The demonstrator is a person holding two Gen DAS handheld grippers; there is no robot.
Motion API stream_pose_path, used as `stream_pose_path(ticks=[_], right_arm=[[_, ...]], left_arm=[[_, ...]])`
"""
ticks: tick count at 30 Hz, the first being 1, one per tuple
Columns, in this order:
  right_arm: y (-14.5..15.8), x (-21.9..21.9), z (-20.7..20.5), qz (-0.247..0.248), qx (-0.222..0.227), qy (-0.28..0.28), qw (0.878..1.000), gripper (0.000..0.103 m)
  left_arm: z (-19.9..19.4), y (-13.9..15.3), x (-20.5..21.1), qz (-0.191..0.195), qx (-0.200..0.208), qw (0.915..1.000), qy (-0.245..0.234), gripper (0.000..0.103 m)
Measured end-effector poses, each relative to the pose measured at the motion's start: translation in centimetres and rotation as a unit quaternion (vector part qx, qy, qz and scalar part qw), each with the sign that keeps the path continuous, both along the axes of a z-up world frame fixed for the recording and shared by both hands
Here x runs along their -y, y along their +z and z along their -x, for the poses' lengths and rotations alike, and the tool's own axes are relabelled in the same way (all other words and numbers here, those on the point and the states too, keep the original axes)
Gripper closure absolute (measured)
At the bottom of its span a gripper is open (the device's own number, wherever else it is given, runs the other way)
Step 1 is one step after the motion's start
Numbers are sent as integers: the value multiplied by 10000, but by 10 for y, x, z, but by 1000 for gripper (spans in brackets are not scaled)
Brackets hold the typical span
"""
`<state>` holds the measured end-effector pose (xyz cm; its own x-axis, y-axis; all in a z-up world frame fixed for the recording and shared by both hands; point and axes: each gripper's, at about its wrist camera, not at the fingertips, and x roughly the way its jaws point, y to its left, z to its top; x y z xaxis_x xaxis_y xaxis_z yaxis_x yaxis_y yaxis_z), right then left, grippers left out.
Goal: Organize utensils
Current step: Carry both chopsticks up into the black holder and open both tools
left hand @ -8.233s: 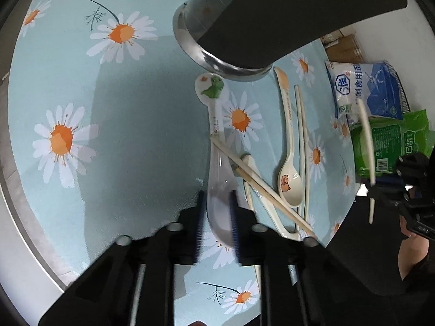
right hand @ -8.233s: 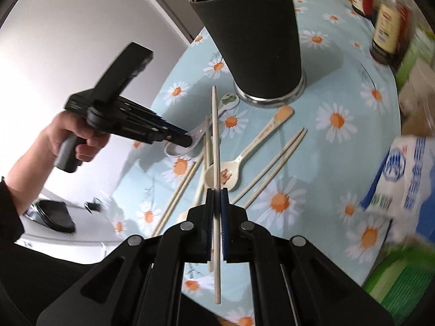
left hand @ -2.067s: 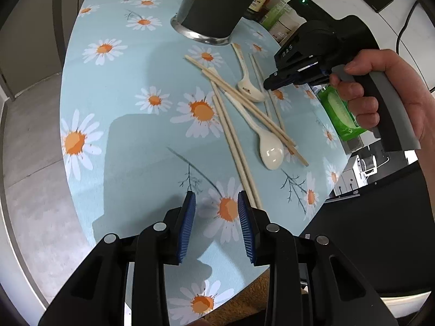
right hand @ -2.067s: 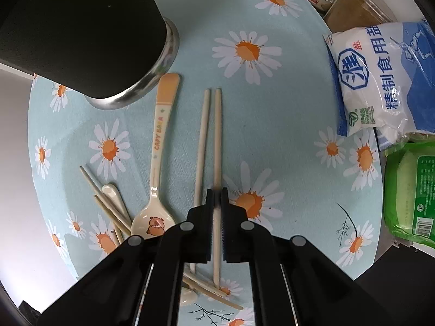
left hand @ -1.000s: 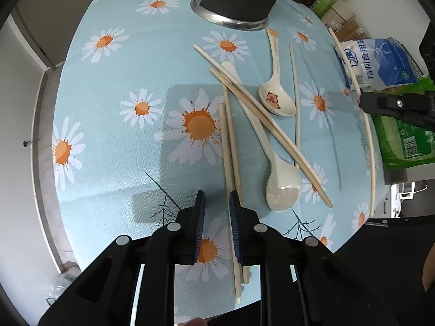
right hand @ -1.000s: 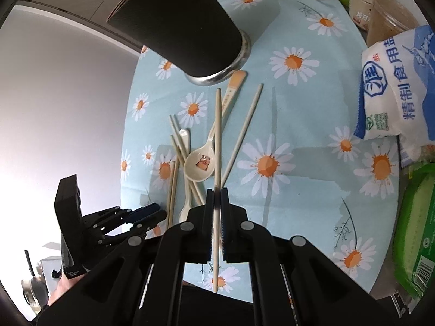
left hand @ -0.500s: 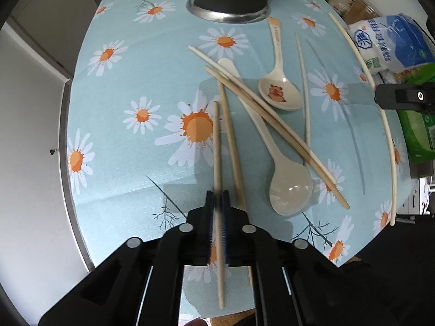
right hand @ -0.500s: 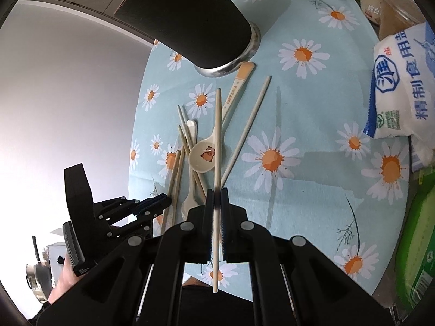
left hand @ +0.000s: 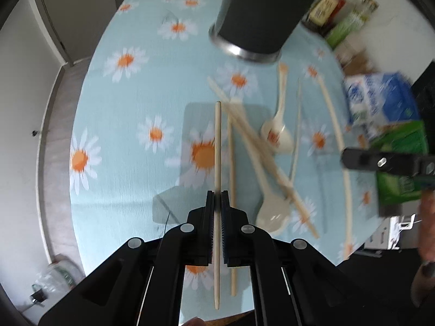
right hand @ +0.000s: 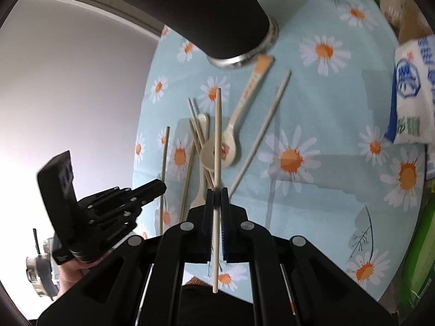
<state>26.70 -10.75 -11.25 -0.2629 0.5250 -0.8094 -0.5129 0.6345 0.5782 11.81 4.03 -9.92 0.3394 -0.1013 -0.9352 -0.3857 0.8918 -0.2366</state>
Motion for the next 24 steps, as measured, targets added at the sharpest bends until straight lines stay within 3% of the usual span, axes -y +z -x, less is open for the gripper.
stream_pose_path(ticks=[11,20,24], right_arm=[[50,-7,13,-733,1043,-453,9908,97],[98,-23,9,-1483,2258,-956,9581,97],[117,-28,1,-1759,2780,-1187,9369,97]], left_arm=[[-14,61,-25,249,1405,9894,-276,99],[-34,98,-41,253,2330,9696,-710,99],[-43,125,-46,97,2904,9535,-798,99]])
